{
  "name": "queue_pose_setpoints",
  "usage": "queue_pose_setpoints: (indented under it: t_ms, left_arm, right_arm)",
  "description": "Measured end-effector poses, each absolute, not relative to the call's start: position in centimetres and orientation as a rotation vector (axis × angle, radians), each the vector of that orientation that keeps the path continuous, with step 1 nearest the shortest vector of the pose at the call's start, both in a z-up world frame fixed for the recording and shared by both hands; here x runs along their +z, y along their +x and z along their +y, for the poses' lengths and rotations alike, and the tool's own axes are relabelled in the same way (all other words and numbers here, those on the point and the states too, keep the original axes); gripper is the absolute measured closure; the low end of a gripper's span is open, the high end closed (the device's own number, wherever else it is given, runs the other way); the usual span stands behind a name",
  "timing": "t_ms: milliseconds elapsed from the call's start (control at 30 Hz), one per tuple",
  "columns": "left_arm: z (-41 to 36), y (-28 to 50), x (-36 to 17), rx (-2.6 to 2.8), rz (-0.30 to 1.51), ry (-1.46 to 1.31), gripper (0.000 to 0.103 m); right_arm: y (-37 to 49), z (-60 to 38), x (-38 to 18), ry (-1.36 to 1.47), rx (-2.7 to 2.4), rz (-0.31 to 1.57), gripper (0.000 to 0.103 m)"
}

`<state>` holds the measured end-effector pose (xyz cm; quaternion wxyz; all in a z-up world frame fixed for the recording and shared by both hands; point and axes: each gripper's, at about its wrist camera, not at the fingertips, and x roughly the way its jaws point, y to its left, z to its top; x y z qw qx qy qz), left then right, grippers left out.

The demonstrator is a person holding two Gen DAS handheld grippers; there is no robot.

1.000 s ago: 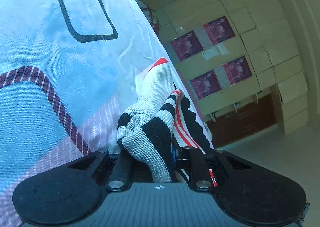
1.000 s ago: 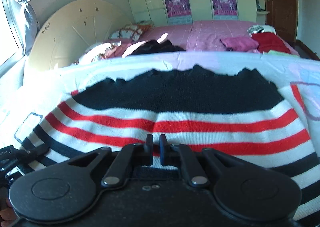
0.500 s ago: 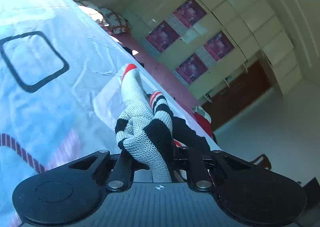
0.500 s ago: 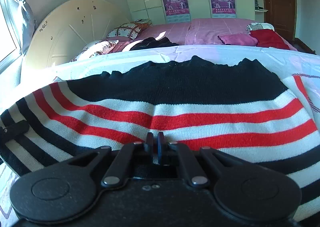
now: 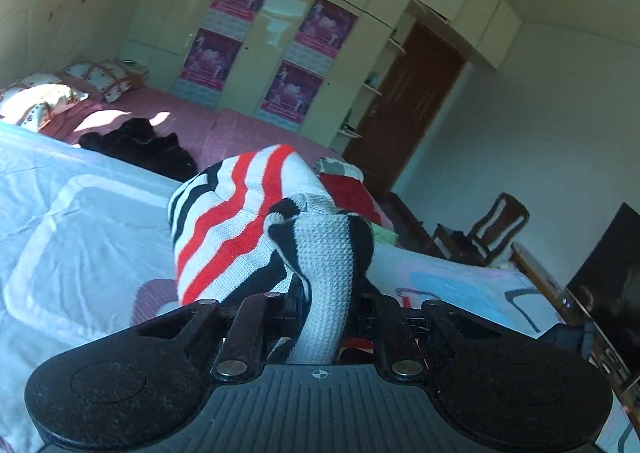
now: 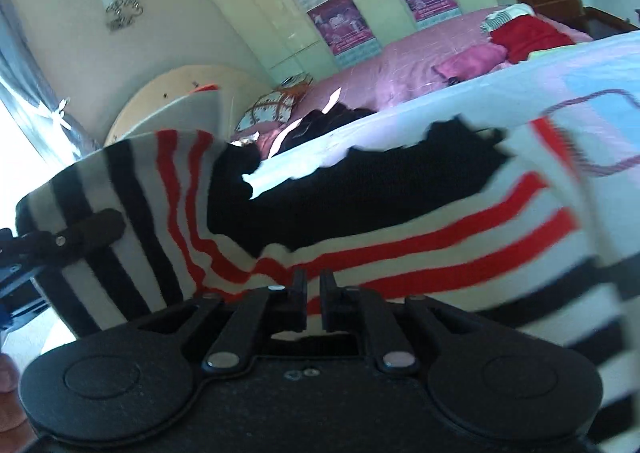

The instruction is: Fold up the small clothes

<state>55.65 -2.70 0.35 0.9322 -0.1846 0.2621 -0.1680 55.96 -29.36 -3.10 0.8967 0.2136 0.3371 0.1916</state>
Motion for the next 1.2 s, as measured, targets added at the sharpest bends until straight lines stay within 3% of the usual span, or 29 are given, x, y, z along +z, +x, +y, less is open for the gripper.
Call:
queue_pose_setpoints:
  t_ms: [233, 300, 400, 433, 467, 600, 700, 967, 1033, 1133, 1200]
  left_arm:
    - [-12.8, 55.9, -1.0, -0.511, 0.667, -0.296, 0.088]
    - [-15.7, 56.1, -3.3, -0.554, 0.759, -0.261, 0.082]
    - [-17.9, 54.8, -4.5, -0.565, 0.79, -0.218, 0.057]
    - [-17.4, 54.3, -3.9, -0.591, 0.771, -0.233, 0.039]
    - [-16.6, 53.5, -2.8, -0.618, 0.751, -0.261, 0.032]
    - [-12.2, 50.1, 1.2, -0.64, 0.692, -0.337, 0.031]
    - [-7.8, 50.1, 2.2, -0.509, 0.639, -0.281, 0.031]
    - [-2.2, 53.5, -2.7, -0.323, 0.793, -0.286, 0.031]
    - [-2.3, 54.2, -3.8, -0.326, 0.808, -0.316, 0.031]
    - [-2.9, 54.9, -3.8, -0.306, 0.781, -0.296, 0.031]
    - [-3.9, 55.1, -3.7, -0.28, 0.768, -0.21, 0.031]
  right_arm:
    - [51.9, -40.2, -2.9, 0.52, 0.253, 0.679, 0.092]
    - [51.0, -42.7, -3.5, 0.56, 0.205, 0.68, 0.086]
    - [50.1, -45.2, -4.3, 0.638, 0.186, 0.683, 0.078]
    - [49.9, -45.6, -4.3, 0.654, 0.196, 0.677, 0.073]
    - [49.7, -45.8, -4.2, 0.666, 0.206, 0.667, 0.068]
    - [50.0, -46.3, -4.0, 0.722, 0.28, 0.648, 0.061]
    - [50.5, -45.2, -3.8, 0.726, 0.337, 0.675, 0.048]
    - [51.4, -42.7, -4.2, 0.833, 0.402, 0.8, 0.038]
    - [52.0, -41.8, -4.3, 0.794, 0.362, 0.832, 0.044]
    - [52.8, -40.8, -4.0, 0.711, 0.325, 0.832, 0.079]
    - [51.8, -40.6, -2.9, 0.658, 0.352, 0.76, 0.081]
